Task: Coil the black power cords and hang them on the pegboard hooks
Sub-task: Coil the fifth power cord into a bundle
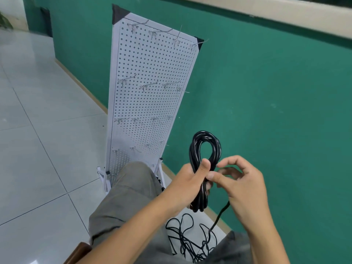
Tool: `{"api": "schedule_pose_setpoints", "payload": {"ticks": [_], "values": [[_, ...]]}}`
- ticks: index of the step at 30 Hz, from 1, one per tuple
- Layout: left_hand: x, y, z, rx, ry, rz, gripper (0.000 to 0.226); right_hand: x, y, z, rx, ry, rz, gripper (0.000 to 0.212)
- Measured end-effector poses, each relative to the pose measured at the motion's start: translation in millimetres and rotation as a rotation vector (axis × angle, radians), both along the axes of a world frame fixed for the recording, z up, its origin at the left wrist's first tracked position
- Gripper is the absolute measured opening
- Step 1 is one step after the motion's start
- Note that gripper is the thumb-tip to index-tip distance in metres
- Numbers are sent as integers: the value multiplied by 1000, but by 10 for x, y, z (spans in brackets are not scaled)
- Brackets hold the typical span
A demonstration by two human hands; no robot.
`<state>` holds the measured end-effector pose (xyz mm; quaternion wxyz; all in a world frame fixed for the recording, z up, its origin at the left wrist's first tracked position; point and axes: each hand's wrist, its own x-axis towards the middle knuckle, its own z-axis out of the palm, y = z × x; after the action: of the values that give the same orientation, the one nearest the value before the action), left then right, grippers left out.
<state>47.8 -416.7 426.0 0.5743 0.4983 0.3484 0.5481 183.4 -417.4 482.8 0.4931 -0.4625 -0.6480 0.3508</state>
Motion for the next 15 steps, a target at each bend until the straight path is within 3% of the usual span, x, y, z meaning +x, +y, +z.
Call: {"api": "schedule_pose_setpoints", "payload": {"ticks": [5,7,13,15], "values": [[-46,-49,61,-43,-167,-230,44,106,60,-60,8,-38,-69,47],[-53,-49,67,-74,-262,-306,33,113,88,-90,-24,26,-37,44],[-62,-54,100,-68,-378,-382,34,144,138,-286,-171,228,192,29],[-118,-31,116,-70,-428,-346,33,194,152,-400,-211,231,221,48]]}}
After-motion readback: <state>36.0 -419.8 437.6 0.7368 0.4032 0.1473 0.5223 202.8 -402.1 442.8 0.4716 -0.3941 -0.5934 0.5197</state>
